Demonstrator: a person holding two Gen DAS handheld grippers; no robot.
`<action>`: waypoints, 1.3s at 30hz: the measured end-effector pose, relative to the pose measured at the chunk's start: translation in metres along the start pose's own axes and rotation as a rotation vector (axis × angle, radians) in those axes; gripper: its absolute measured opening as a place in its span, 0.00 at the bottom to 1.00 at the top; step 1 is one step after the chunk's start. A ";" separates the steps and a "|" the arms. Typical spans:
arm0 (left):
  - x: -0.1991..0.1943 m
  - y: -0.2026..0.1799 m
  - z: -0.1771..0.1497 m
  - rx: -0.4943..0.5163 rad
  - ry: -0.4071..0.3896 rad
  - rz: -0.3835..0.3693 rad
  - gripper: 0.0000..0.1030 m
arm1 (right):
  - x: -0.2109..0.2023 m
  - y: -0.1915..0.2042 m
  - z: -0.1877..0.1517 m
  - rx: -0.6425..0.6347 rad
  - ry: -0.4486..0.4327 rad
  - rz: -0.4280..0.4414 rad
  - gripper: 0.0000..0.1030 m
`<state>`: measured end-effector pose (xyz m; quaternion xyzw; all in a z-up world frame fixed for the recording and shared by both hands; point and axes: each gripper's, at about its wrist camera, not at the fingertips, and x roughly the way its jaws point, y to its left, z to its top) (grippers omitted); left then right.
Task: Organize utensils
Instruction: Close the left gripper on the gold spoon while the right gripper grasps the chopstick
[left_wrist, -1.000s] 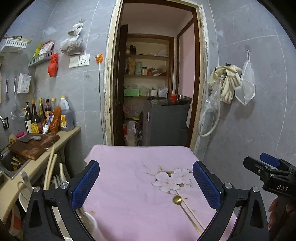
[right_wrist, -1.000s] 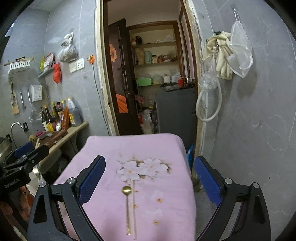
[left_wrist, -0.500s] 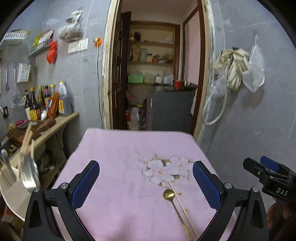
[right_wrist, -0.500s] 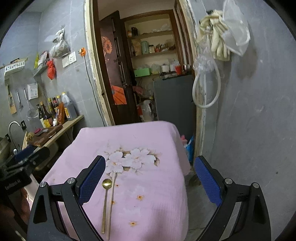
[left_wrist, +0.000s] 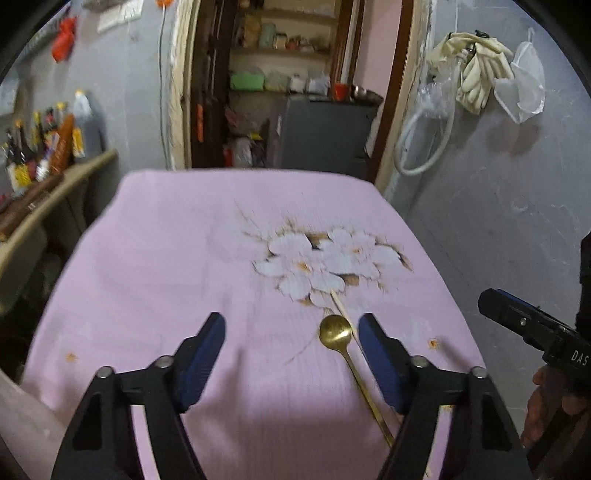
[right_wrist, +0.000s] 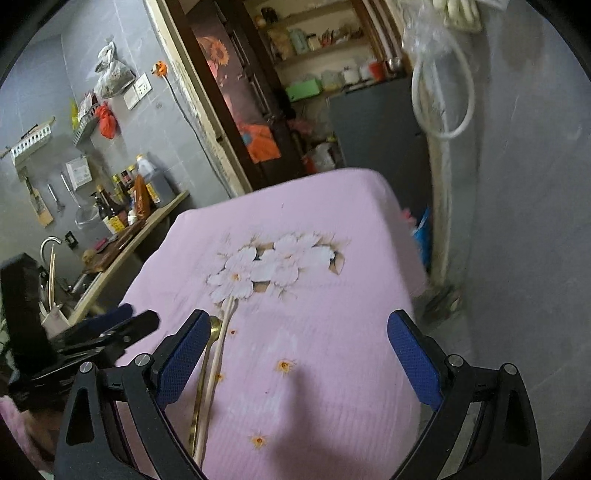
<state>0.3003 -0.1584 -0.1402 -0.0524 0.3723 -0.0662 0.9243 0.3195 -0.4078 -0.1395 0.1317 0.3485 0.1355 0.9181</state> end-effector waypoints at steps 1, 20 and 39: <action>0.004 0.002 0.000 -0.010 0.017 -0.025 0.63 | 0.004 -0.001 0.000 0.002 0.009 0.010 0.85; 0.061 0.003 0.005 -0.072 0.202 -0.193 0.25 | 0.088 0.018 -0.003 0.006 0.205 0.100 0.35; 0.053 -0.010 0.005 0.044 0.203 -0.075 0.05 | 0.102 0.022 -0.002 -0.010 0.246 0.136 0.31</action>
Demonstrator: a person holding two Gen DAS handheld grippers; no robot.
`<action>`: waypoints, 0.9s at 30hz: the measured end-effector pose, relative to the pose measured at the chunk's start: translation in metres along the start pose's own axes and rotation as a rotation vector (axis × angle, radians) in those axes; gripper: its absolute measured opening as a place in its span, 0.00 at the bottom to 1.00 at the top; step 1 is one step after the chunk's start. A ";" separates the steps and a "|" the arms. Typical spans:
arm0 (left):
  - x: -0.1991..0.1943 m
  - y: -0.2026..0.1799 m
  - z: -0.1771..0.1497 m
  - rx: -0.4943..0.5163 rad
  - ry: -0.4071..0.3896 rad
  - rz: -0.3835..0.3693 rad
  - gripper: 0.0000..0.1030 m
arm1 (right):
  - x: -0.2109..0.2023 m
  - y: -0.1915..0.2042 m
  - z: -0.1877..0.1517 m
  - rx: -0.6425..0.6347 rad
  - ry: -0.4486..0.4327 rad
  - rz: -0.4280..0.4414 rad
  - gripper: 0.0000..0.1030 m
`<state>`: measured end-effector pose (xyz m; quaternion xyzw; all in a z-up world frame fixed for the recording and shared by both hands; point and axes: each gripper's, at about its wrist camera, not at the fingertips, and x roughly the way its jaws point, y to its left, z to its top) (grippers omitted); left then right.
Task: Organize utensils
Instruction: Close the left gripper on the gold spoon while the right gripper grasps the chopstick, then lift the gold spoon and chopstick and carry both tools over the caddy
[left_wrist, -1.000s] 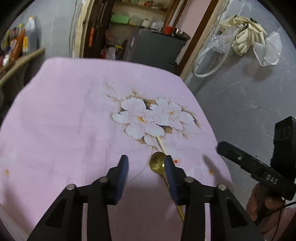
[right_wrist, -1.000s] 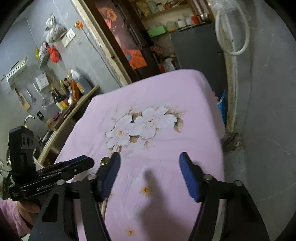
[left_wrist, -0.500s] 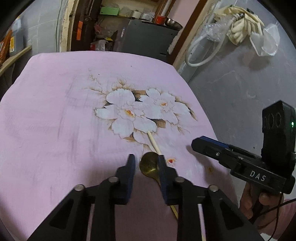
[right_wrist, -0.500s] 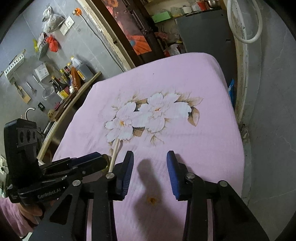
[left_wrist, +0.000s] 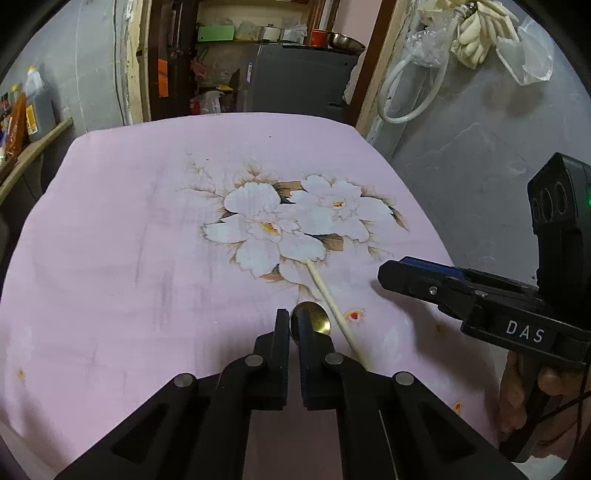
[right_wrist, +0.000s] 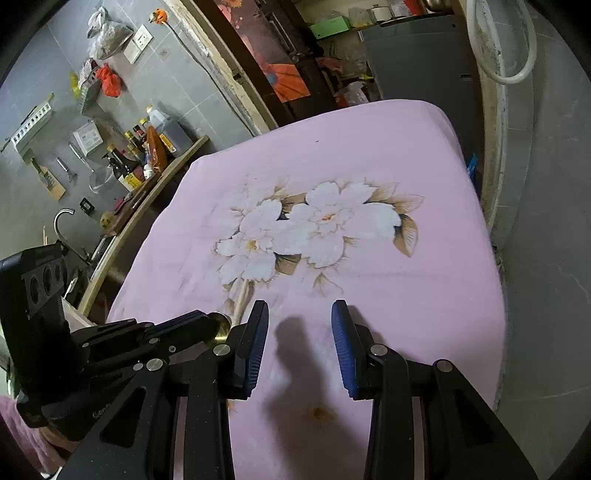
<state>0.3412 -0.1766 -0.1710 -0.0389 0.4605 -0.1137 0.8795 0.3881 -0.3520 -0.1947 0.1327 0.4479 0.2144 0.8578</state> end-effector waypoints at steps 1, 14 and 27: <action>0.000 0.002 0.000 -0.007 0.006 -0.001 0.05 | 0.002 0.002 0.001 -0.004 0.003 0.003 0.31; -0.010 0.033 0.002 -0.092 0.017 0.034 0.04 | 0.030 0.034 0.010 -0.085 0.091 0.043 0.27; -0.036 0.036 0.010 -0.115 -0.028 -0.021 0.02 | 0.028 0.053 0.022 -0.092 0.163 0.022 0.04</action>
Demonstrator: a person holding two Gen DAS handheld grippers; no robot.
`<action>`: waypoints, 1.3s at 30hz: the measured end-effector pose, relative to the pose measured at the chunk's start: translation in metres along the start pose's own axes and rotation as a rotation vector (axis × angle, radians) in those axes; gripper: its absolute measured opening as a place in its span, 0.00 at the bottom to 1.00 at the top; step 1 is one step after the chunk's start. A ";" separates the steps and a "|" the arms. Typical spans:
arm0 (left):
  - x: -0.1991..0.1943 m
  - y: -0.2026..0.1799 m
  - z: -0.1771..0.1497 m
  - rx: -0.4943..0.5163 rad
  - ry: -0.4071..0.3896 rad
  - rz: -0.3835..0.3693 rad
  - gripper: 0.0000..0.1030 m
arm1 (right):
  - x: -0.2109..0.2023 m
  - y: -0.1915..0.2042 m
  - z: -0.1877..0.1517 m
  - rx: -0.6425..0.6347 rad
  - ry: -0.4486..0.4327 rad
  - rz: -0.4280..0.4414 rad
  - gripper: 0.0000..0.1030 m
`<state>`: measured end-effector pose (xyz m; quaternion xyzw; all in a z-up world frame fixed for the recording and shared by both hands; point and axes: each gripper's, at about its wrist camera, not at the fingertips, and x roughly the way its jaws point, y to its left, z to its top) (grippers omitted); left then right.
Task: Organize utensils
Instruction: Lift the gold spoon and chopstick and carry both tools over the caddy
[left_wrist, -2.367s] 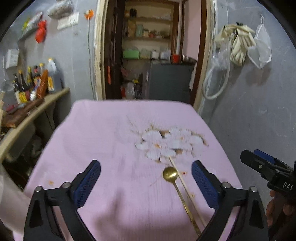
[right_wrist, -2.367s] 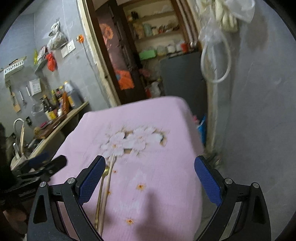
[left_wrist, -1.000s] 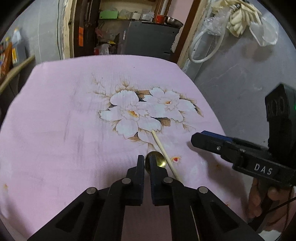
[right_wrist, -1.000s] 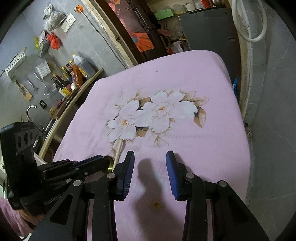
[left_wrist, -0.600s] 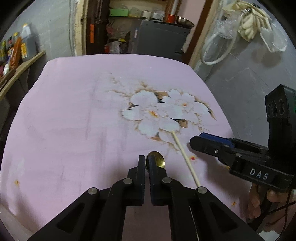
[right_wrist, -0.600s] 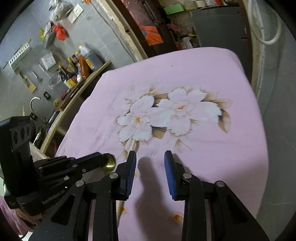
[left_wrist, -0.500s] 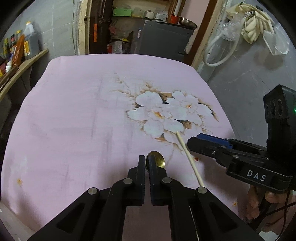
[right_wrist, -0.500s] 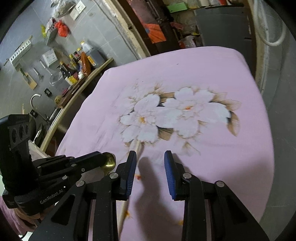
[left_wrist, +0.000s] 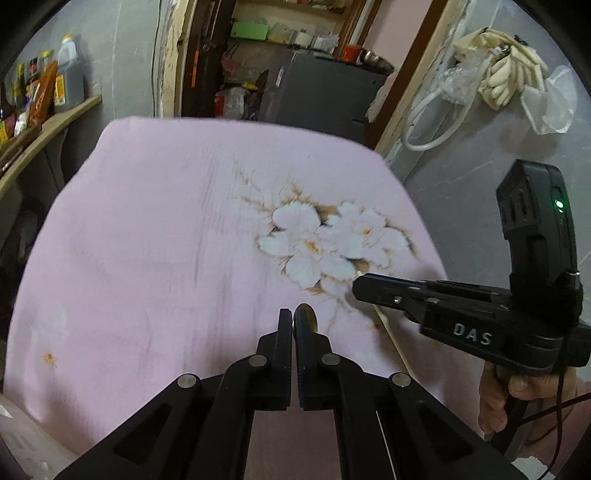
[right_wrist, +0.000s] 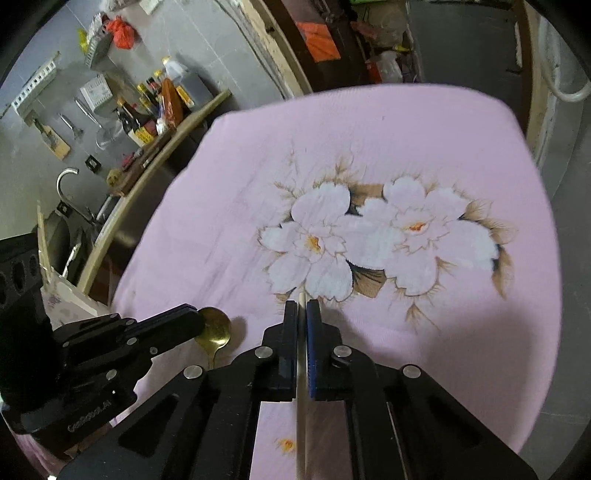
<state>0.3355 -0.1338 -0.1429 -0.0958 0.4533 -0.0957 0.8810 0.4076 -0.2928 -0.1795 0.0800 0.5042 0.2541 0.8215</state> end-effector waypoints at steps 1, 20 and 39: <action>-0.004 -0.002 0.001 0.006 -0.008 -0.002 0.02 | -0.010 0.002 -0.001 0.006 -0.026 0.003 0.04; -0.134 -0.036 0.014 0.172 -0.257 -0.015 0.02 | -0.187 0.061 -0.037 0.094 -0.521 -0.153 0.04; -0.281 0.077 0.036 0.134 -0.439 0.024 0.02 | -0.227 0.230 -0.018 -0.003 -0.867 0.033 0.04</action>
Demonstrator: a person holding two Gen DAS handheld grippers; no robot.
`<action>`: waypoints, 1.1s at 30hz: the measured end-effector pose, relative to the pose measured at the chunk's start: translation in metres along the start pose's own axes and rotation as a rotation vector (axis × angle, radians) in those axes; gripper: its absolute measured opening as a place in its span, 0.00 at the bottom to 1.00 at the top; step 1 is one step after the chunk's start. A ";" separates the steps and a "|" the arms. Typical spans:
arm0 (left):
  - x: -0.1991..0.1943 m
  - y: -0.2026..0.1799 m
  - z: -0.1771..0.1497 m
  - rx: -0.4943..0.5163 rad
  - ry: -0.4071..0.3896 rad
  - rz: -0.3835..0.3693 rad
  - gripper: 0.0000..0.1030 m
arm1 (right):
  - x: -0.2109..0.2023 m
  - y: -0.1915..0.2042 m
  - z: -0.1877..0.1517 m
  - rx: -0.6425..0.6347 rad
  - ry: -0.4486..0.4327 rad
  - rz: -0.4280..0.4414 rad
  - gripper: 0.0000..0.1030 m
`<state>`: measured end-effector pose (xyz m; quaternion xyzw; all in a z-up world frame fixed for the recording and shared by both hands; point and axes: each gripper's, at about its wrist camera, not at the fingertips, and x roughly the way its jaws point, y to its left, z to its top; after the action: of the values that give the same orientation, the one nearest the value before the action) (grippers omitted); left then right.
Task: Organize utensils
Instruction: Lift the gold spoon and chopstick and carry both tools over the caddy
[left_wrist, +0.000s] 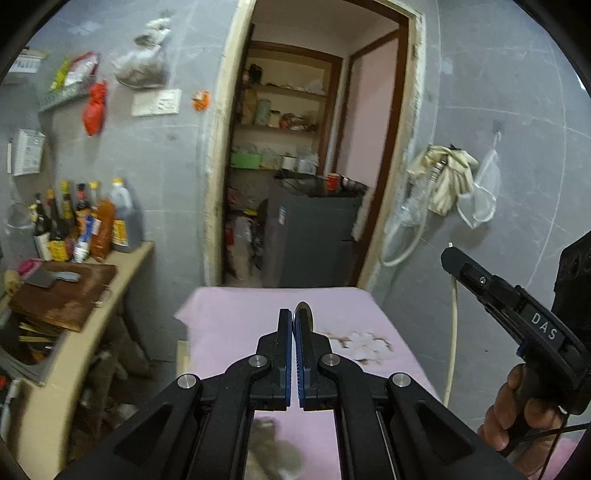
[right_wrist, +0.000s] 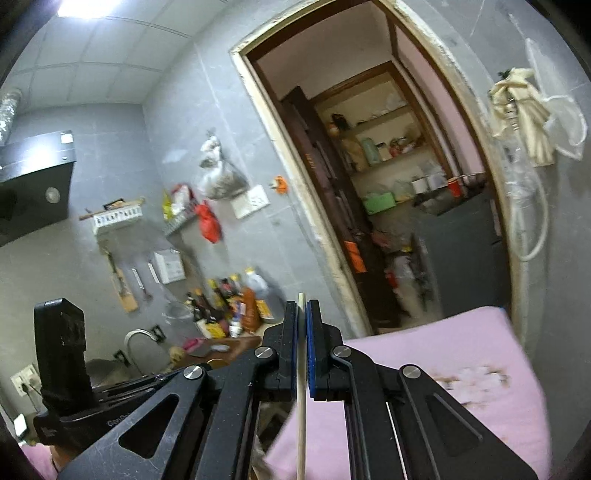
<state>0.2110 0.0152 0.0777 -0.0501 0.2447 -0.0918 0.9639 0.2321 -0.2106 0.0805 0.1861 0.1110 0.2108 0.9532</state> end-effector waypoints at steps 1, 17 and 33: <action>-0.004 0.007 0.002 -0.001 -0.004 0.012 0.02 | 0.006 0.008 -0.003 0.005 -0.007 0.016 0.04; -0.029 0.113 -0.011 -0.048 -0.058 0.251 0.02 | 0.086 0.075 -0.072 -0.014 0.025 0.099 0.04; -0.001 0.115 -0.066 0.069 -0.062 0.324 0.03 | 0.097 0.082 -0.108 -0.224 0.074 -0.033 0.04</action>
<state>0.1957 0.1242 0.0048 0.0202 0.2164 0.0583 0.9744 0.2573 -0.0656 0.0029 0.0684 0.1249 0.2130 0.9666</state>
